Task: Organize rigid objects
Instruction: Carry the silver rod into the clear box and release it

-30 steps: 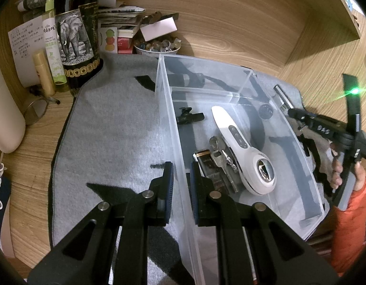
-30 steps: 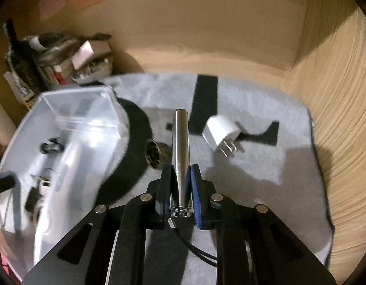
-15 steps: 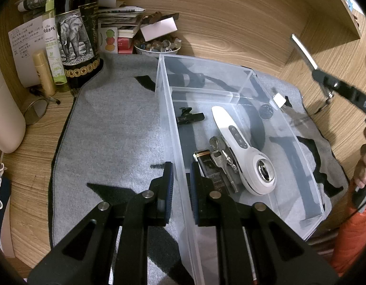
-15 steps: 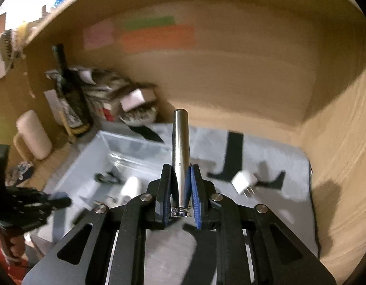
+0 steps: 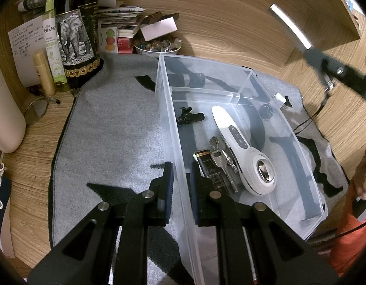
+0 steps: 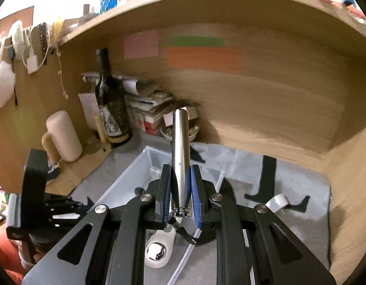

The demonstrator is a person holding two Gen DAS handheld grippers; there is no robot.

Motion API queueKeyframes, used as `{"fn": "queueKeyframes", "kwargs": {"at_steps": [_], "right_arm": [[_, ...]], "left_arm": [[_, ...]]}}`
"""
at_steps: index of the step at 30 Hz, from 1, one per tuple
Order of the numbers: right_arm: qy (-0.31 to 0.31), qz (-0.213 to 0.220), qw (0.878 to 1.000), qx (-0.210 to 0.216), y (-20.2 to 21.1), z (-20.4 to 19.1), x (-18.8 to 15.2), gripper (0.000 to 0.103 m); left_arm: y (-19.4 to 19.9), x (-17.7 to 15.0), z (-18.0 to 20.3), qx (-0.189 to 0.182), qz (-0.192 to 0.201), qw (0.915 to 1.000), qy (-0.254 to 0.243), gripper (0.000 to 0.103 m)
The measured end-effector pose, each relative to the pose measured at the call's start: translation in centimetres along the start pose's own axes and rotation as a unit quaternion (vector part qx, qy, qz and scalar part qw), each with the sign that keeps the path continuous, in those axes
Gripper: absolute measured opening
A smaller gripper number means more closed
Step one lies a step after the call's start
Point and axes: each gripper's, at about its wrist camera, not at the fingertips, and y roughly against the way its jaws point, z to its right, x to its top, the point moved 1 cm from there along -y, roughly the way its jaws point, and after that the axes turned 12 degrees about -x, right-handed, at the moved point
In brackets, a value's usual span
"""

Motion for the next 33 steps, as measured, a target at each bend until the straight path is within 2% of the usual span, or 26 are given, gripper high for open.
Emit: {"fn": "queueKeyframes", "kwargs": {"at_steps": [9, 16, 24, 33], "right_arm": [[0.021, -0.083, 0.996, -0.008, -5.0, -0.6, -3.3, 0.014], [0.039, -0.116, 0.992, -0.010, -6.4, -0.8, -4.8, 0.014], [0.048, -0.130, 0.990, -0.001, -6.9, -1.3, -5.1, 0.014], [0.029, -0.101, 0.994, -0.011, -5.0, 0.2, -3.9, 0.014]], "left_arm": [[0.0, 0.1, -0.1, -0.001, 0.001, 1.0000, 0.002, 0.012], [0.1, 0.1, -0.1, -0.003, 0.001, 1.0000, 0.002, 0.012], [0.2, 0.1, -0.3, -0.005, 0.001, 1.0000, 0.003, 0.012], [0.2, 0.1, -0.5, -0.006, 0.001, 1.0000, 0.003, 0.012]]}}
